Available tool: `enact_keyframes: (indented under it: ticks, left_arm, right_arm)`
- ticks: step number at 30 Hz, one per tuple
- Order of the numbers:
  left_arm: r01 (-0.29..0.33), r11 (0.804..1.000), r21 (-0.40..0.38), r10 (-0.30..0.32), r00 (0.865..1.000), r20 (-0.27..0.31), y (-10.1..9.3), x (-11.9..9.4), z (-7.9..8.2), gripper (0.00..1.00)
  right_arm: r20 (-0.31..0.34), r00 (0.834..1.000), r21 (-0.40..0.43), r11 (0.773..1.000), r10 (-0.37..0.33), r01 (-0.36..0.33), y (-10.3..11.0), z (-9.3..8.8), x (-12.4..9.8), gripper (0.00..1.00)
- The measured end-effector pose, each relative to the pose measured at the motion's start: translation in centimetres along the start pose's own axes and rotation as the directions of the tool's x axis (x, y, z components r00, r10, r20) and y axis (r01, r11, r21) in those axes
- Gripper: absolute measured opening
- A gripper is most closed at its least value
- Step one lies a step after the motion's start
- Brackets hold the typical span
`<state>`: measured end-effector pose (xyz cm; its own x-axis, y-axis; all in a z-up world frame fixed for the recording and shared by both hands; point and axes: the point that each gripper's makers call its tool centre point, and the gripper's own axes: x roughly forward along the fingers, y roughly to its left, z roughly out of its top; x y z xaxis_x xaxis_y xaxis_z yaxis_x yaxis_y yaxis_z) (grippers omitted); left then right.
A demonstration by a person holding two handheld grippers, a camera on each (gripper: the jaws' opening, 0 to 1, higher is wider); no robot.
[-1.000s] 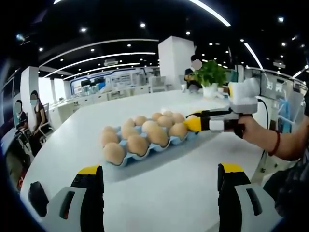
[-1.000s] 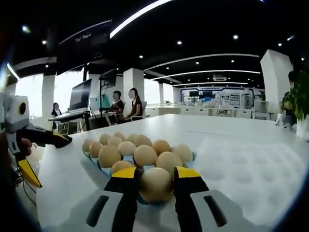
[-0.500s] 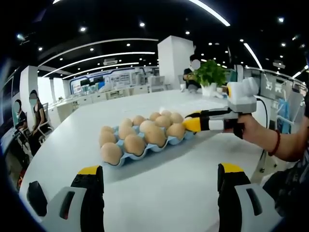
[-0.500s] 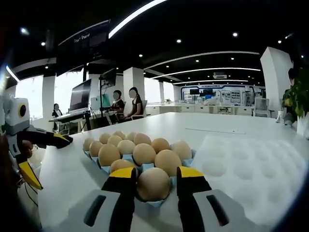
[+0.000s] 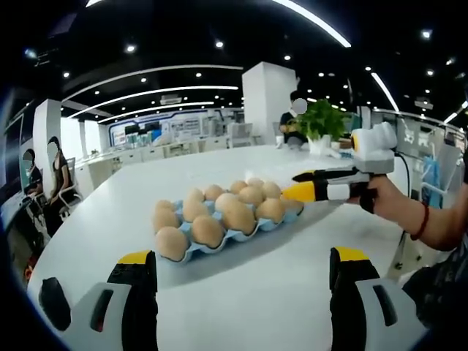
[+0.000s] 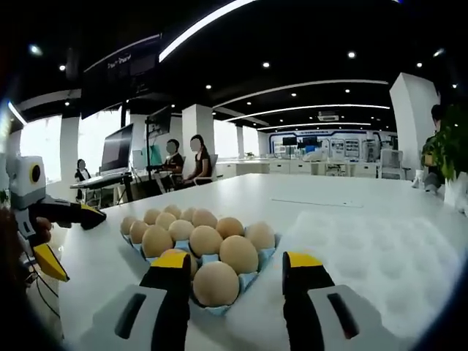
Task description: Place the egg into an empty slot of the egg tray after lifting it from the table, then release the egg inside the slot.
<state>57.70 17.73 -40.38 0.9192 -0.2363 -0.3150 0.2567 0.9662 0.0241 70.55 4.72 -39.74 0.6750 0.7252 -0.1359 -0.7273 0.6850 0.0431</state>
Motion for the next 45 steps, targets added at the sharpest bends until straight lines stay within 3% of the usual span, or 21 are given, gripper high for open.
enact_keyframes:
  ticks: [9, 19, 28, 35, 45]
  left_arm:
    - [-0.003, 1.000, -0.005, 0.003, 1.000, 0.018, 0.8, 0.8, 0.7, 1.00]
    - [-0.004, 1.000, 0.015, 0.004, 1.000, 0.021, -0.1, 1.1, 1.3, 1.00]
    - [-0.009, 0.999, 0.032, 0.009, 1.000, 0.019, -0.4, 1.2, 1.8, 1.00]
    - [-0.005, 0.999, 0.047, 0.004, 1.000, 0.011, -0.9, 1.6, 2.0, 1.00]
    - [-0.006, 0.998, 0.055, 0.006, 1.000, 0.001, -1.2, 2.0, 2.2, 1.00]
  right_arm:
    - [-0.041, 0.999, -0.050, 0.999, -0.010, 0.008, -1.6, 0.2, -1.4, 0.61]
    - [-0.072, 0.997, -0.092, 0.996, -0.006, -0.001, -3.1, 0.5, -3.2, 0.71]
    - [-0.097, 0.994, -0.123, 0.992, -0.044, 0.032, -5.5, 1.0, -5.3, 0.77]
    - [-0.159, 0.983, -0.226, 0.972, -0.096, 0.058, -8.0, 0.3, -7.4, 0.79]
    - [-0.196, 0.973, -0.226, 0.971, -0.125, 0.079, -10.0, -0.3, -9.3, 0.81]
